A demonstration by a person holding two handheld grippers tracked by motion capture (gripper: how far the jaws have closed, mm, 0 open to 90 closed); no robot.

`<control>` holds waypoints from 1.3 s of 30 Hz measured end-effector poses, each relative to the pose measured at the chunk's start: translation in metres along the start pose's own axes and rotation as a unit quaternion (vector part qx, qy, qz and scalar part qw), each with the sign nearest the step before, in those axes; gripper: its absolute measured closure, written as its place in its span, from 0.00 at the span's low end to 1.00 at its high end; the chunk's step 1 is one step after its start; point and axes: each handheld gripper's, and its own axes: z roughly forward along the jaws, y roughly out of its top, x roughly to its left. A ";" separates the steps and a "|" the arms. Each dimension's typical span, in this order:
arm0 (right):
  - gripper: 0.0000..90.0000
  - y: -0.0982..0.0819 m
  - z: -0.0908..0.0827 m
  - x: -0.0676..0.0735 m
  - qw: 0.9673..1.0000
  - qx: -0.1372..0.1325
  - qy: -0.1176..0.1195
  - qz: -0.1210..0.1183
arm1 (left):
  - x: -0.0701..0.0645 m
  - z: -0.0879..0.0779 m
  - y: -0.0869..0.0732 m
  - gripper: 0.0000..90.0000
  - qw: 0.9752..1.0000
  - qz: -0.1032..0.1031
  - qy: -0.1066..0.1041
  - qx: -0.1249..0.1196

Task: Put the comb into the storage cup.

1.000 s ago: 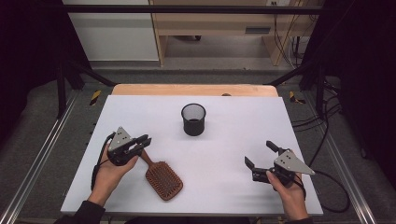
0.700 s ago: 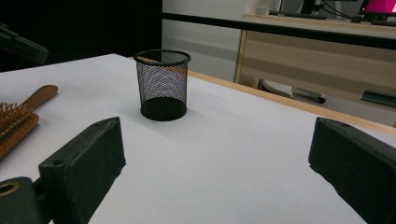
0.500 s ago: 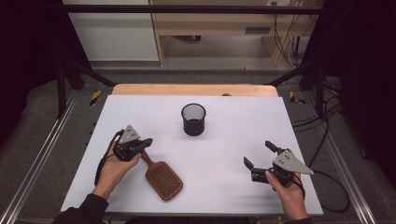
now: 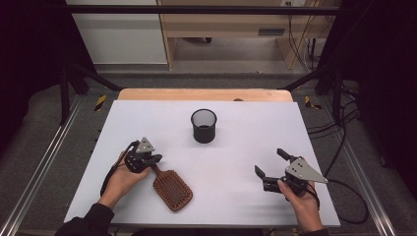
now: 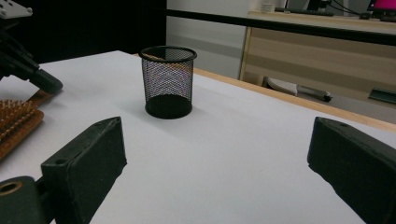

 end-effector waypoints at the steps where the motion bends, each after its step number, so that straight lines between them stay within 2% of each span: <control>1: 0.05 0.000 0.000 0.000 1.000 0.000 0.000 0.000 | 0.000 0.000 -0.001 1.00 1.000 0.002 0.003 0.004; 3: 0.05 0.000 0.000 0.000 1.000 -0.002 0.000 0.001 | 0.001 0.000 -0.003 1.00 1.000 0.007 0.007 0.012; 15: 0.05 0.000 -0.001 0.001 1.000 -0.004 0.003 0.006 | 0.007 -0.017 -0.024 1.00 0.999 -0.014 0.016 0.024; 22: 0.05 0.000 0.000 0.002 1.000 -0.002 0.010 0.009 | -0.007 -0.029 -0.036 1.00 0.999 -0.006 0.010 0.047; 29: 0.05 0.001 -0.001 0.002 1.000 -0.004 0.011 0.013 | -0.023 -0.040 -0.044 1.00 0.999 -0.007 -0.004 0.041; 39: 0.05 0.000 0.000 0.003 1.000 -0.002 0.015 0.013 | -0.034 -0.049 -0.058 1.00 0.999 -0.021 -0.012 0.032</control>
